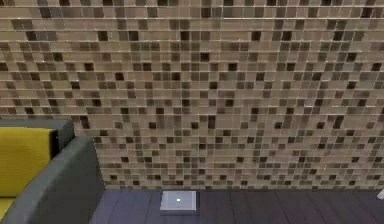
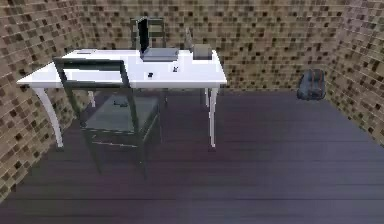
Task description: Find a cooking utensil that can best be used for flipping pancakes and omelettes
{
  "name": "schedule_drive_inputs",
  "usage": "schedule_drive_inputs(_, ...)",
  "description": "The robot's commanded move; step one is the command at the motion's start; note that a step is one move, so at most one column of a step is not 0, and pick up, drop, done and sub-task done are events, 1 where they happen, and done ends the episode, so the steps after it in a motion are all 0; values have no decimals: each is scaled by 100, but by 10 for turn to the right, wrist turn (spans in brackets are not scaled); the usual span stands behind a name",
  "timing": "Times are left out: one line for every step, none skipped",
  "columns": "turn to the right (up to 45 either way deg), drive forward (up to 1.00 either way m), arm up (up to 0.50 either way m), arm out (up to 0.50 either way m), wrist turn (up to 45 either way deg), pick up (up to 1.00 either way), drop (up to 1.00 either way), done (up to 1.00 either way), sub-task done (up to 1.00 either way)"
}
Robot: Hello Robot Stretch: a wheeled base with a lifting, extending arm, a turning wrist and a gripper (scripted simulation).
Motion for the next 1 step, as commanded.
schedule_drive_inputs(450, 0, 0, 0, 0, 0, 0, 0, 0)
